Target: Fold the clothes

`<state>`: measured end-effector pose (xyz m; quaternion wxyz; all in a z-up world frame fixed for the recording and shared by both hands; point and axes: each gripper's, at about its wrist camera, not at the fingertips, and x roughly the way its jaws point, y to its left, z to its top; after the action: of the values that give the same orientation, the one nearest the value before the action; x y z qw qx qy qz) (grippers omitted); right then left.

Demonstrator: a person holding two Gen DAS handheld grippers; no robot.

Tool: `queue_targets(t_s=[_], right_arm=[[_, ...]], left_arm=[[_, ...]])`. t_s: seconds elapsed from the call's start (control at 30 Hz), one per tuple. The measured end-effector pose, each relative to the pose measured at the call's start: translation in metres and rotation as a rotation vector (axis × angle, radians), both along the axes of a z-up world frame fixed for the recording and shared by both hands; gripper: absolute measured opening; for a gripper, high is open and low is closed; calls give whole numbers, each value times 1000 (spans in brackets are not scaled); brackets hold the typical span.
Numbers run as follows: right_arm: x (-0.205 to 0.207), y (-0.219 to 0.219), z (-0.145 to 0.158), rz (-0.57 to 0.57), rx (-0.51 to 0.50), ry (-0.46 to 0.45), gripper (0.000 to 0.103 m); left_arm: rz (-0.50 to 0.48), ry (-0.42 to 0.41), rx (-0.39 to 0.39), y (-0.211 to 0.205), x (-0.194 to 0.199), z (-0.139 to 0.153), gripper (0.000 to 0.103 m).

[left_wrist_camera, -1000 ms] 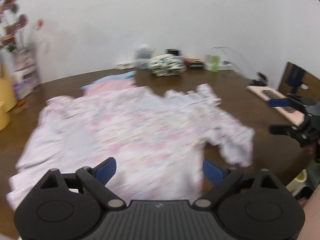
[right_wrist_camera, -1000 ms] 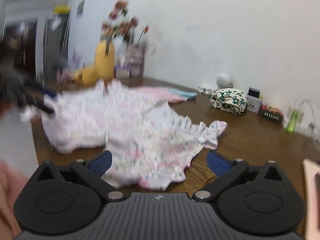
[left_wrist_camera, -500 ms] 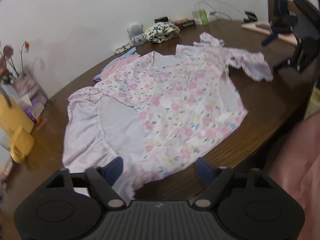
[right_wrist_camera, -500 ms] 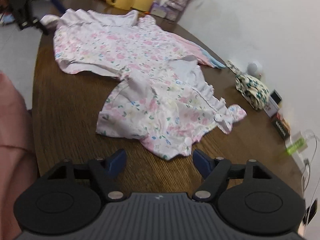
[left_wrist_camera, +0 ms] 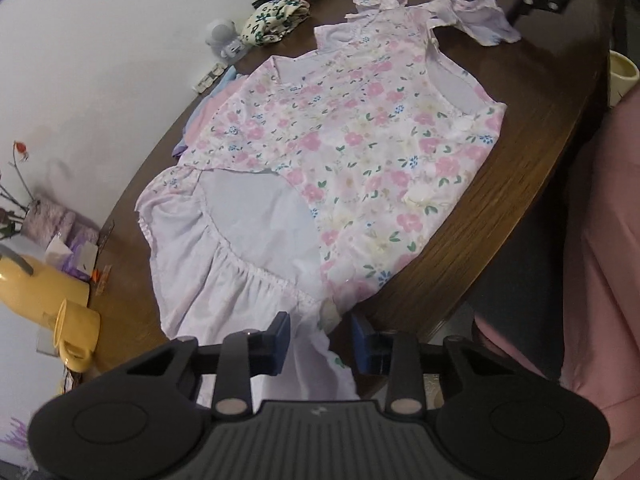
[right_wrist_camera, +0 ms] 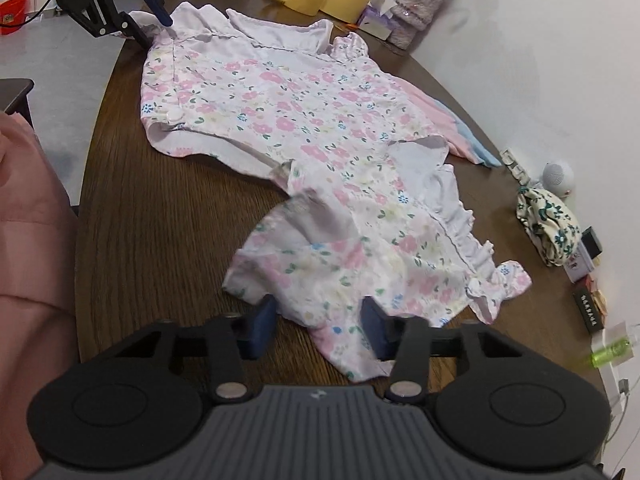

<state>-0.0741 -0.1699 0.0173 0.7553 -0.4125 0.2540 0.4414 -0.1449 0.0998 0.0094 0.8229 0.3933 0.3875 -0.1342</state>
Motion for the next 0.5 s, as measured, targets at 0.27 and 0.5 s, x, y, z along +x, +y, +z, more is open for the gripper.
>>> queue_targets(t_s=[0.27, 0.5], right_arm=[[-4, 1, -3, -18, 12, 13, 2], [13, -9, 39, 37, 21, 72, 1]], left_arm=[[-8, -59, -53, 1, -8, 8, 2], [-48, -95, -84, 2, -10, 47, 2]])
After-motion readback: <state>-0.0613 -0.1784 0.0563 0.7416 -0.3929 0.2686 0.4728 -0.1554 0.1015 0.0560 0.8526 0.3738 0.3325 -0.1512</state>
